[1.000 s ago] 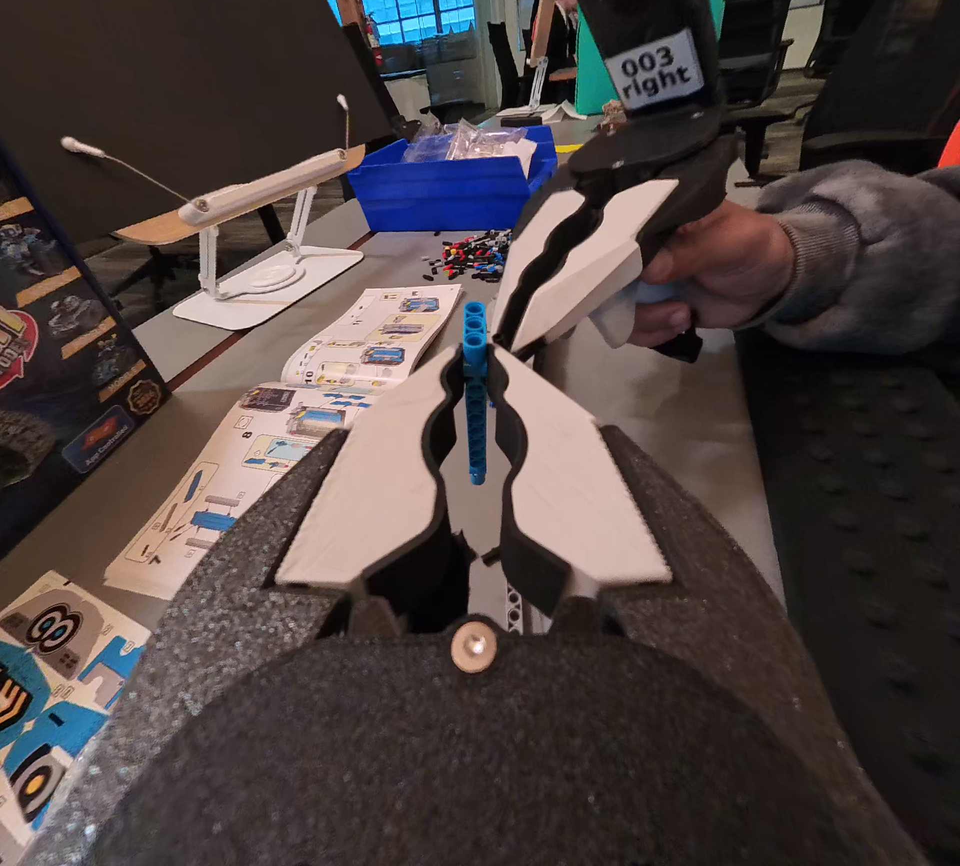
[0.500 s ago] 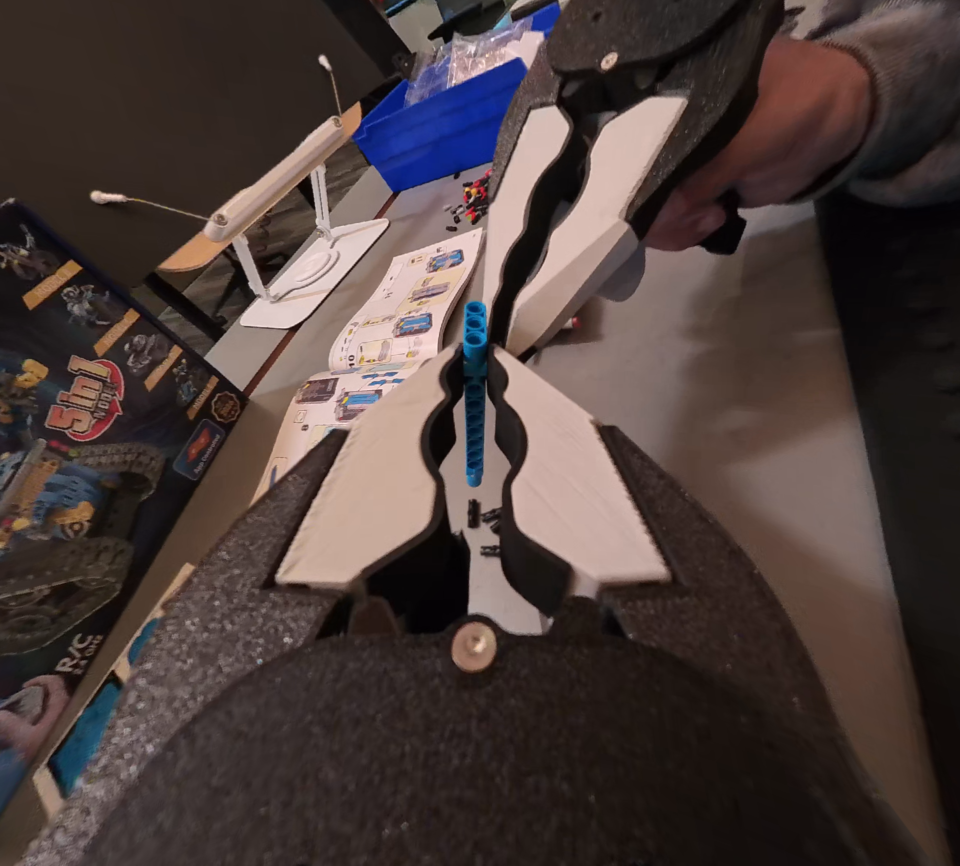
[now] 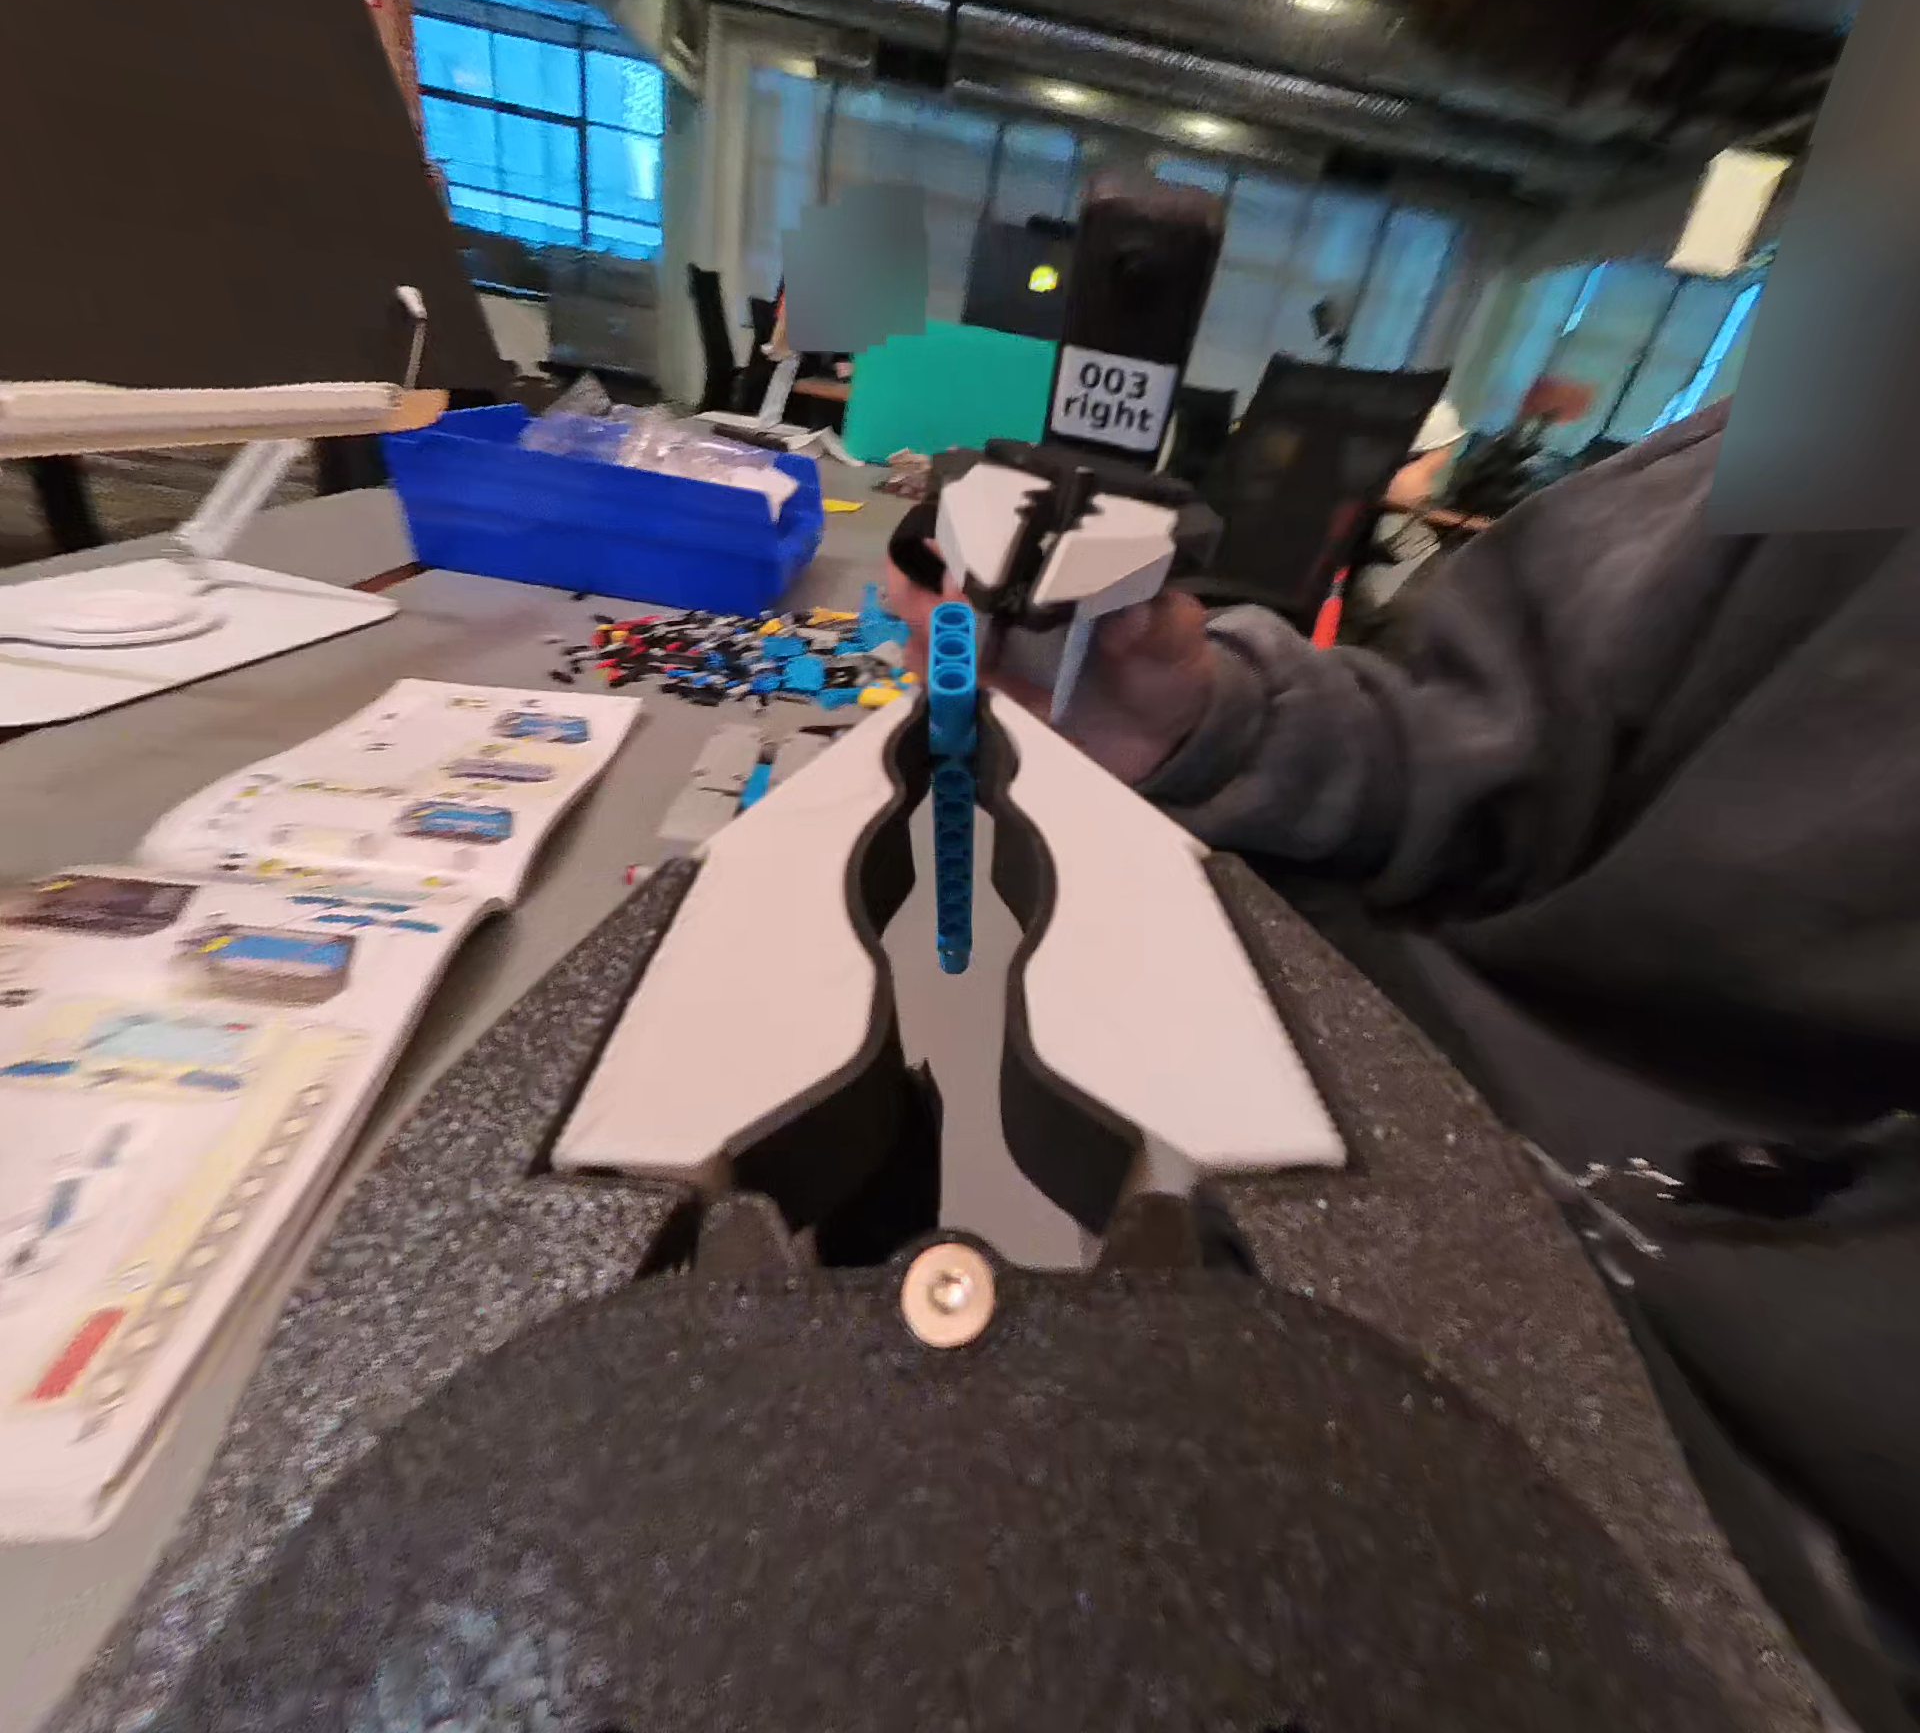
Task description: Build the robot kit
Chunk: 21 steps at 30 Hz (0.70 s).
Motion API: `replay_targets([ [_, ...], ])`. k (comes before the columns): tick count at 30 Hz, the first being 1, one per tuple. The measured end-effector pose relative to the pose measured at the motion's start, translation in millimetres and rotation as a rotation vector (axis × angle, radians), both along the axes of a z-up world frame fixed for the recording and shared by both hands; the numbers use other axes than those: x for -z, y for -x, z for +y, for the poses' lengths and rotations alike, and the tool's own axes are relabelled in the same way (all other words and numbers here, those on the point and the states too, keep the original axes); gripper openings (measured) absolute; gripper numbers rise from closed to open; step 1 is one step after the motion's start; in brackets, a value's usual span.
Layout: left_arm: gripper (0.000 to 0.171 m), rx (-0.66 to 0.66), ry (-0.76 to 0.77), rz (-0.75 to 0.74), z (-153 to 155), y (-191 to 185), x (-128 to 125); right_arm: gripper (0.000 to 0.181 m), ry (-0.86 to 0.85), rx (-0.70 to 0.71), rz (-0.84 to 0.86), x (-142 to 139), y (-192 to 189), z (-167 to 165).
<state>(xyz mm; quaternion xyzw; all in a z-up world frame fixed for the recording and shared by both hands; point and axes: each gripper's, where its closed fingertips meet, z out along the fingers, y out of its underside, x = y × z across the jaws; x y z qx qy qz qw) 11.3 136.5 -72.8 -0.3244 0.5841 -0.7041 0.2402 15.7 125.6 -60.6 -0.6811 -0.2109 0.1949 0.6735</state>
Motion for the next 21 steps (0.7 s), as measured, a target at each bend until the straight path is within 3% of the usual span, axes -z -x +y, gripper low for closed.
replay_targets([
  [4,0.006,0.061,0.072,-0.004,-5.0,4.2,-4.4,0.002,0.04,-0.008,0.006,7.5,5.6,4.1],
  [11,0.006,0.075,0.051,0.021,-7.7,3.1,2.7,0.003,0.08,-0.022,0.018,14.9,7.0,6.6],
  [21,0.005,0.181,0.098,0.141,-17.6,5.8,15.6,0.003,0.113,-0.074,-0.14,28.2,11.1,-1.2],
])
